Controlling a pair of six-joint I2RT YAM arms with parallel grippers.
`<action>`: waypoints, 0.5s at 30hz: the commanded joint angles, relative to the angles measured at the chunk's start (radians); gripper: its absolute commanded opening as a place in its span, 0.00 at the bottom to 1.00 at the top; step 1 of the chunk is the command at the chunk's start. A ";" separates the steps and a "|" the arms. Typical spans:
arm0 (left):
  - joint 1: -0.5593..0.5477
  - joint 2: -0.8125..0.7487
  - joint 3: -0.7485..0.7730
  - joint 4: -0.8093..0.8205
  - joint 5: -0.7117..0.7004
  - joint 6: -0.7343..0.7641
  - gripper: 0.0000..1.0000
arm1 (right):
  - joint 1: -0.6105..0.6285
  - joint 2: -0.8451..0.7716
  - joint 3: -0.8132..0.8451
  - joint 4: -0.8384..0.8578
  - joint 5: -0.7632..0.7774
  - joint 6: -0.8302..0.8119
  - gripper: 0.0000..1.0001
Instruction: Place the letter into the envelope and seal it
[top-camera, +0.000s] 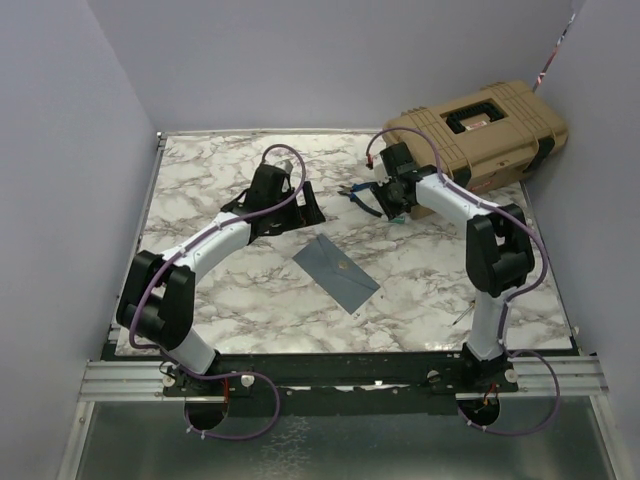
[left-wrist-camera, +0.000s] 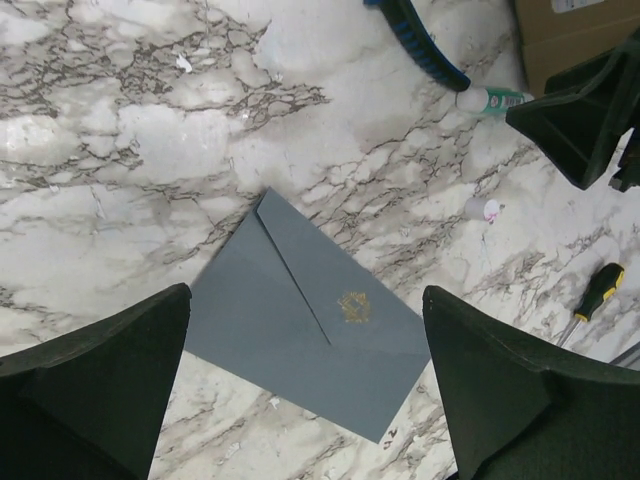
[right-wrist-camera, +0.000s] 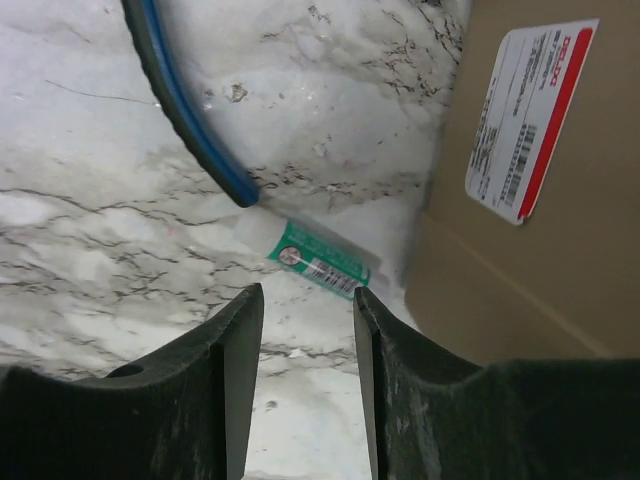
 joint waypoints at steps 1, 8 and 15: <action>0.018 -0.001 0.045 -0.028 -0.031 0.039 0.99 | -0.008 0.053 0.060 -0.058 -0.046 -0.218 0.45; 0.047 0.034 0.067 -0.027 -0.008 0.030 0.99 | -0.011 0.148 0.116 -0.111 -0.058 -0.316 0.45; 0.071 0.049 0.071 -0.028 -0.001 0.019 0.99 | -0.014 0.166 0.096 -0.115 -0.073 -0.352 0.44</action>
